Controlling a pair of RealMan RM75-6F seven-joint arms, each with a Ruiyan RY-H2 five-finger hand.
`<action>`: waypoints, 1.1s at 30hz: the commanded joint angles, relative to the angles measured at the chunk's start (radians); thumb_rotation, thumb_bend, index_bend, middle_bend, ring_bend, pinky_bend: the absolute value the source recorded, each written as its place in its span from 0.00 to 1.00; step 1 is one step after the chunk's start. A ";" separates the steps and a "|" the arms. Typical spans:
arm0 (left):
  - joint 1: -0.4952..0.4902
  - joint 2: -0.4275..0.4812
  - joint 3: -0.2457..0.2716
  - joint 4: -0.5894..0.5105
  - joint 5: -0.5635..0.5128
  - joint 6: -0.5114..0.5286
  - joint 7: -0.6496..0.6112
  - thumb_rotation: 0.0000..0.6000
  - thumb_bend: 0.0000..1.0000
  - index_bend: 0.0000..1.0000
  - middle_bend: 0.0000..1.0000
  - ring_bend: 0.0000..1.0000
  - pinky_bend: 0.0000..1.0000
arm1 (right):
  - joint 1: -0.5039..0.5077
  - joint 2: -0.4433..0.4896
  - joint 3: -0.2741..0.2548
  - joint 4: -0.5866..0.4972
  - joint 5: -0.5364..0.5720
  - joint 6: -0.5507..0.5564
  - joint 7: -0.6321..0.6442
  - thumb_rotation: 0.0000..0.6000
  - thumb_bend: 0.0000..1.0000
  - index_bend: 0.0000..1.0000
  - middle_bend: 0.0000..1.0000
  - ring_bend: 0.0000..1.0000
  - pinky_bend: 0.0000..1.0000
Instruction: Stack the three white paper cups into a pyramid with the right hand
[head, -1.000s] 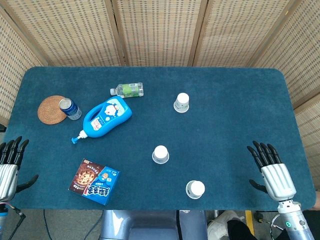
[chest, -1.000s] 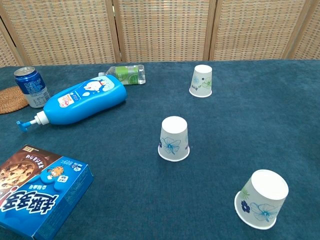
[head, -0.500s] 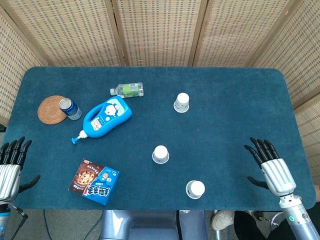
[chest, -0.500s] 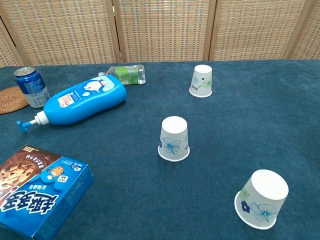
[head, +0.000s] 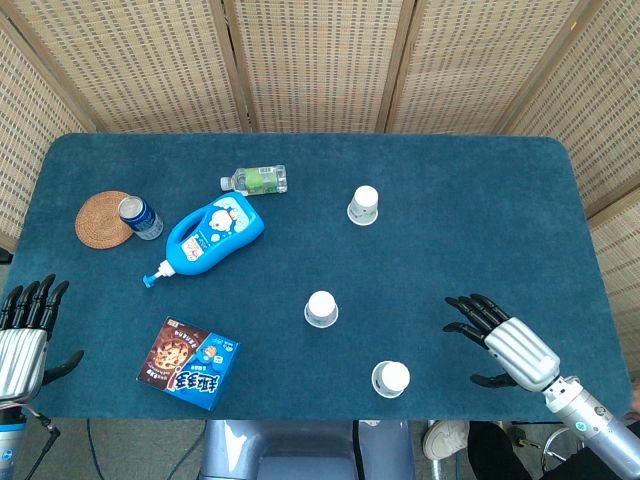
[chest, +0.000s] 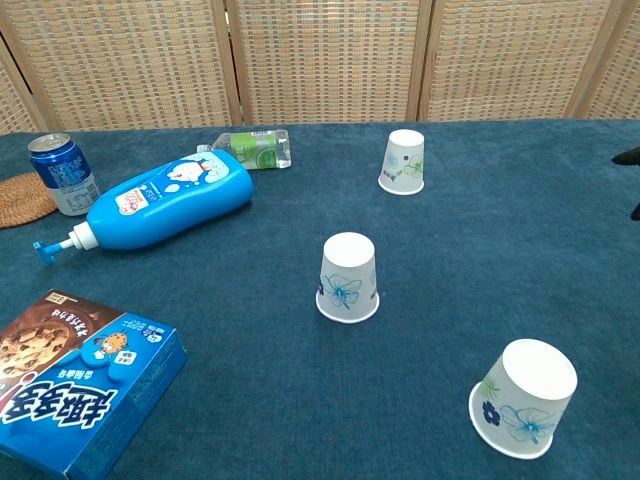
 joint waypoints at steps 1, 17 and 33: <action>0.001 -0.001 0.001 0.001 0.003 0.003 0.000 1.00 0.21 0.00 0.00 0.00 0.02 | 0.003 -0.011 -0.008 -0.001 0.001 -0.005 -0.003 1.00 0.12 0.29 0.00 0.00 0.08; 0.002 0.010 0.002 -0.005 0.012 0.007 -0.017 1.00 0.21 0.00 0.00 0.00 0.02 | 0.071 -0.090 -0.027 -0.110 0.004 -0.125 -0.124 1.00 0.12 0.35 0.00 0.00 0.08; 0.003 0.018 0.001 -0.007 0.009 0.007 -0.034 1.00 0.21 0.00 0.00 0.00 0.02 | 0.126 -0.161 -0.011 -0.156 0.071 -0.221 -0.202 1.00 0.12 0.33 0.00 0.00 0.08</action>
